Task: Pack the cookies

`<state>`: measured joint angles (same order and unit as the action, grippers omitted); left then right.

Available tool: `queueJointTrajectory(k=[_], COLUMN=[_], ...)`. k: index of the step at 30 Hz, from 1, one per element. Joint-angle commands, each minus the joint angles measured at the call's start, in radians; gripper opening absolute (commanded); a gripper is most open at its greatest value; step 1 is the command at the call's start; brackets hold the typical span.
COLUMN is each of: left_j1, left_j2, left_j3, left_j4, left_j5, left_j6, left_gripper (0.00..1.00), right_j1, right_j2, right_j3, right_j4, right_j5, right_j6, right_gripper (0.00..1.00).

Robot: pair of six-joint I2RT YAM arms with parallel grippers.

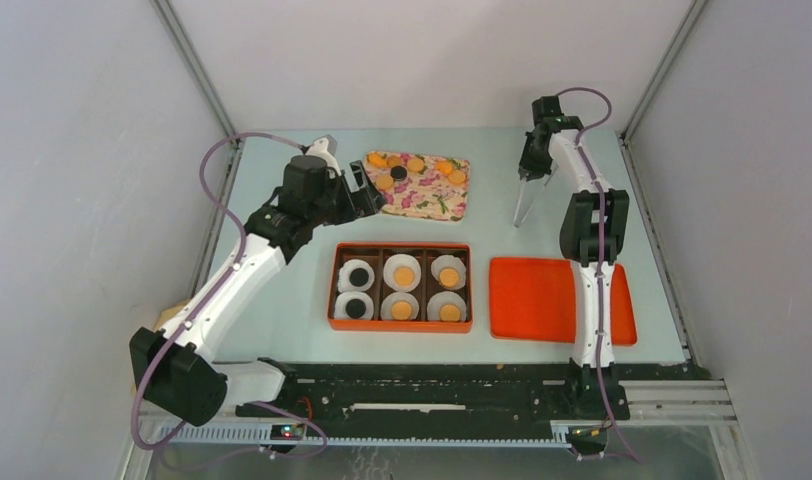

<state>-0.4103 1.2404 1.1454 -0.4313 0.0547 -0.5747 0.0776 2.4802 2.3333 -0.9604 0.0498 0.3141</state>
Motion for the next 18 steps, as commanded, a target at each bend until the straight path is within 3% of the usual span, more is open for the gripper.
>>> queueJointTrajectory(k=[1,5,10,18], left_j1=[-0.002,-0.002,-0.004,-0.008], left_j2=[0.009,0.005,-0.02,-0.046], left_j3=[0.073,0.057,0.024,0.004], left_j4=[0.017,0.021,0.051,0.07], left_j5=[-0.003,0.004,0.004,-0.016], left_j6=[0.014,0.017,0.022,0.03], left_gripper=[0.92,0.92,0.92,0.93], right_j1=[0.01,-0.004,0.006,0.193], right_j2=[-0.011,-0.043,-0.153,-0.565], right_j3=[0.038,-0.034,-0.111,-0.518], right_j4=[0.085,0.173,0.221,0.205], right_j5=[-0.089,-0.111,-0.082,0.166], right_j6=[-0.009,-0.008,-0.029,-0.14], right_gripper=[0.33,0.57,0.58,0.56])
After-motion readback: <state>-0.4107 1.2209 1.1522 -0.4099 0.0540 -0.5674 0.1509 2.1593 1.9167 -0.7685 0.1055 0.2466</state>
